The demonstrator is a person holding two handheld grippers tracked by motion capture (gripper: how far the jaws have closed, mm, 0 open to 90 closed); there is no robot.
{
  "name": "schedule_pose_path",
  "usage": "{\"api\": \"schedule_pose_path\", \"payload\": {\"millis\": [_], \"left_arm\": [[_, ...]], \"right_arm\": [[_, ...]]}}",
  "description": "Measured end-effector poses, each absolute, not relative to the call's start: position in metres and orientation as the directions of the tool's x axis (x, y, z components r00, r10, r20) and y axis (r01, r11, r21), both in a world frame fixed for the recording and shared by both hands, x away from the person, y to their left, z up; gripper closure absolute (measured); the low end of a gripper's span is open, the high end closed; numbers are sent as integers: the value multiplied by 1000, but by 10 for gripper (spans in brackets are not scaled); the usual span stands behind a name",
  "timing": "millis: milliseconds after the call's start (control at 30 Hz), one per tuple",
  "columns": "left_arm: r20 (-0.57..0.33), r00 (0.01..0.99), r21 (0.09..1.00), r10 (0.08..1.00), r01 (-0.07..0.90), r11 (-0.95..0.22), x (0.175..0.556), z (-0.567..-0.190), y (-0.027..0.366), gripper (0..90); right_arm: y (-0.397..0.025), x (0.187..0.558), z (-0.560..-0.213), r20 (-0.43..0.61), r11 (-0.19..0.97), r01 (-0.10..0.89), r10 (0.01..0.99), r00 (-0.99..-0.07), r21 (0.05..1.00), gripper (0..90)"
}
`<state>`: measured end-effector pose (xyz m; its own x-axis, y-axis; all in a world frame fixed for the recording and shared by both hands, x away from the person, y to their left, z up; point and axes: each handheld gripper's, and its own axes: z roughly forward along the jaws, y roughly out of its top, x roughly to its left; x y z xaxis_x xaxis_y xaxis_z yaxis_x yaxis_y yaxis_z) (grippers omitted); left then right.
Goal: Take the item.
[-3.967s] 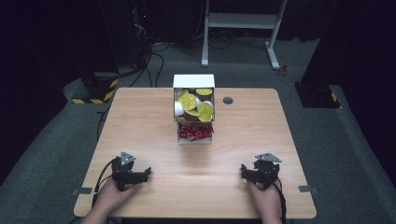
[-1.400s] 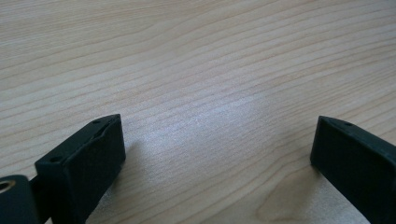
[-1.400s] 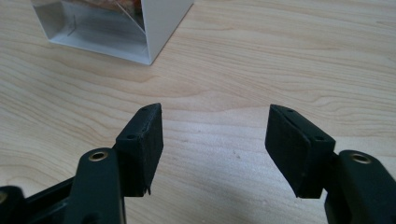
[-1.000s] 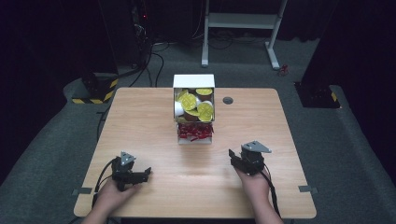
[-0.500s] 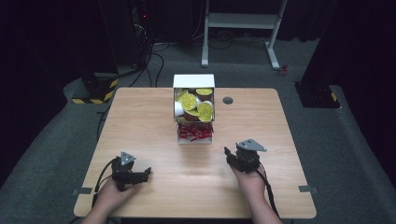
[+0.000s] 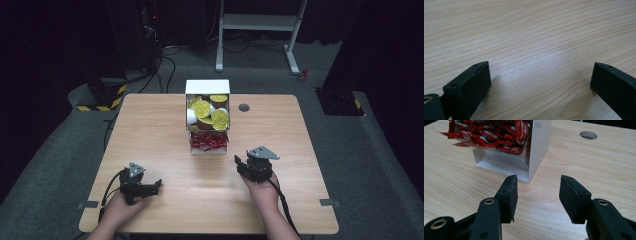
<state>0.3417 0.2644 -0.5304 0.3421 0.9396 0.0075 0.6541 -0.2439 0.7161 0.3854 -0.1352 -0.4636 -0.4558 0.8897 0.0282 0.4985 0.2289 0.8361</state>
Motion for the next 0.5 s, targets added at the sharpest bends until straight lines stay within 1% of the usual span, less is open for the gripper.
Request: {"api": "schedule_pose_path", "payload": {"millis": [400,500], "left_arm": [[8,342,717,940,654,-244,342,-530,264,36],[12,347,713,938,655,-251,342,-530,265,36]], "right_arm": [[-130,394,-456,63,194,502,891,-450,843,481],[-129,396,-455,54,199,494,890,-452,846,476]]}}
